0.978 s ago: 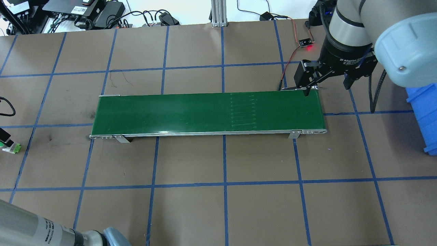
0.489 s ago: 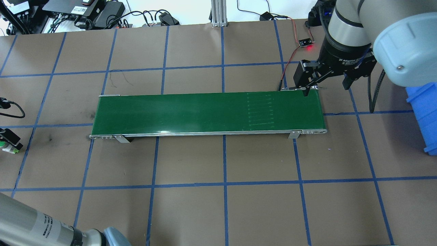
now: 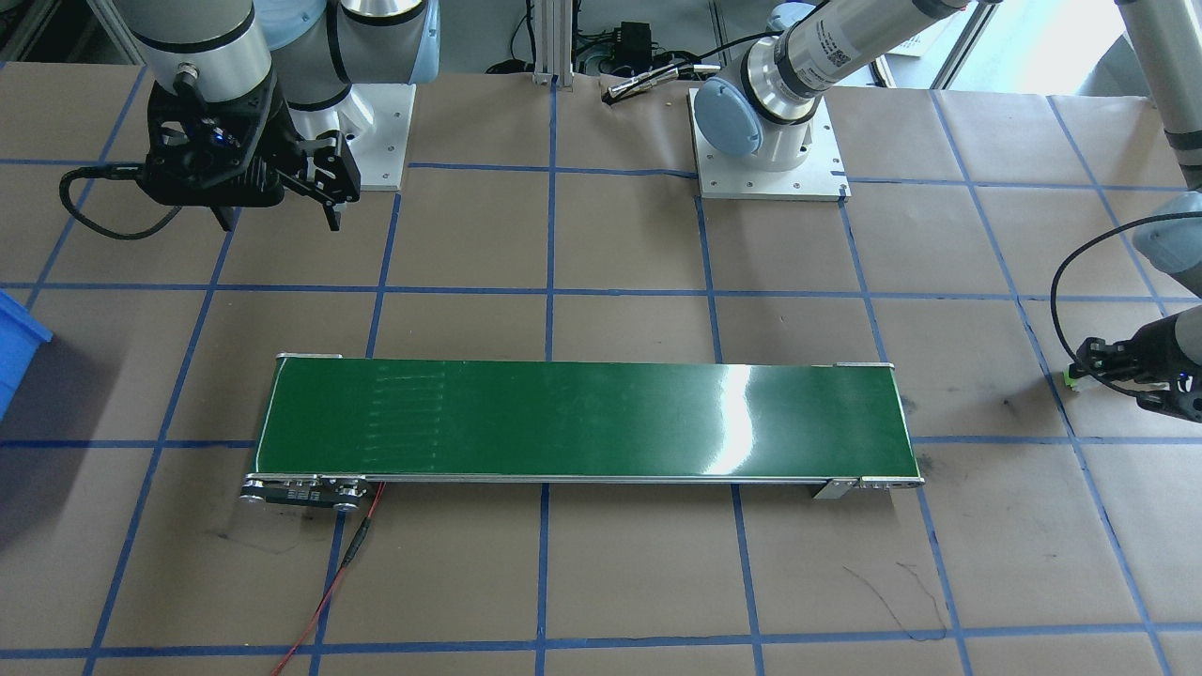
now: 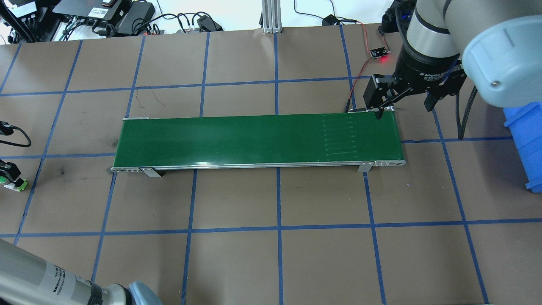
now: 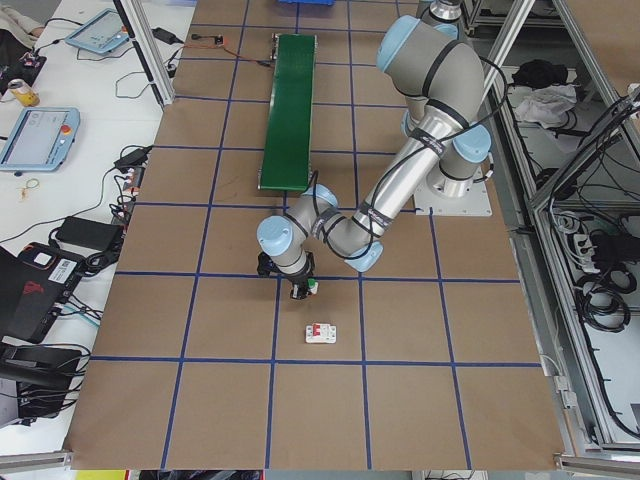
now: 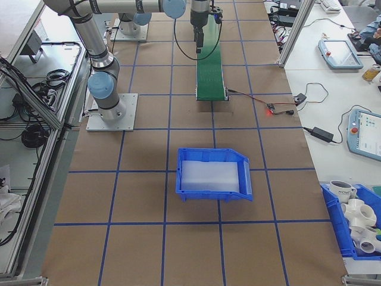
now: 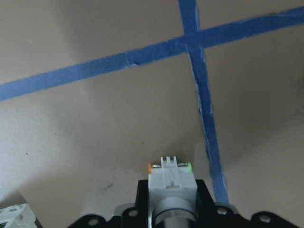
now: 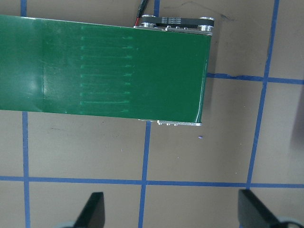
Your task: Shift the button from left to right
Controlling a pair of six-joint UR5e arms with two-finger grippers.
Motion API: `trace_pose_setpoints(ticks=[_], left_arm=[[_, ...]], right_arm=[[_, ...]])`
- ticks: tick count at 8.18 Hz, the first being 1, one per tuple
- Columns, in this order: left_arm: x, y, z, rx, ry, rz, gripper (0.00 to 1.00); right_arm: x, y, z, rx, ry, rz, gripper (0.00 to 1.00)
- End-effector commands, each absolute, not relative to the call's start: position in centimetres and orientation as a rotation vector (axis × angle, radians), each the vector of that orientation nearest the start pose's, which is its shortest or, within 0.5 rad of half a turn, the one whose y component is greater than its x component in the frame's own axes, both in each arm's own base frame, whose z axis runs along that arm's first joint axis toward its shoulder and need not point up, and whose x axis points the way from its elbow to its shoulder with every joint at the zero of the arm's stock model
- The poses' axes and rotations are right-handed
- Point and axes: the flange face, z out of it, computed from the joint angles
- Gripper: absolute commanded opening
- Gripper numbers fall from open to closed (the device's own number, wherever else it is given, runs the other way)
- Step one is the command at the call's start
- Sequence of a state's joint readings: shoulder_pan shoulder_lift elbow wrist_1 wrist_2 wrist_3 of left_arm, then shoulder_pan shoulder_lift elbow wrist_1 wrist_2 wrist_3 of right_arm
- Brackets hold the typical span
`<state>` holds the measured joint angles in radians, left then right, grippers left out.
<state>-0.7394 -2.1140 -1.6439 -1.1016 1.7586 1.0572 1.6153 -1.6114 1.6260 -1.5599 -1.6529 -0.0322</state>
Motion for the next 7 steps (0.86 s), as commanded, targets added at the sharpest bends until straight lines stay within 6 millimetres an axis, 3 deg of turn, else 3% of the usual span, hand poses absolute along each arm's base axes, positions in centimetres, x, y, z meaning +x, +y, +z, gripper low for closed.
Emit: trace_pose_setpoints(ticks=[1,3,4,5,6,7], left_arm=[[37.9,-50.2,22.1,0.379,3.085,0.346,0.00],[33.4,-50.2,29.5,0.385,3.061,0.321,0.00],[29.1,-50.6,33.6,0.377,3.048,0.304,0.00],[24.2,-51.4,36.3,0.414,3.049,0.259,0.00],[19.0,-52.8,38.0,0.324,3.032,0.206,0.00],[13.8,-54.1,38.8,0.425,3.033,0.171,0.00]], right_arm=[[14.6,-46.6,47.9,-0.125,3.220,0.041,1.00],[14.6,-46.6,47.9,-0.125,3.222,0.044,1.00],[14.6,-46.6,47.9,-0.125,3.222,0.041,1.00],[14.6,-46.6,47.9,-0.125,3.222,0.044,1.00],[14.6,-46.6,47.9,-0.118,3.221,0.041,1.00],[14.6,-46.7,47.9,-0.123,3.220,0.044,1.00]])
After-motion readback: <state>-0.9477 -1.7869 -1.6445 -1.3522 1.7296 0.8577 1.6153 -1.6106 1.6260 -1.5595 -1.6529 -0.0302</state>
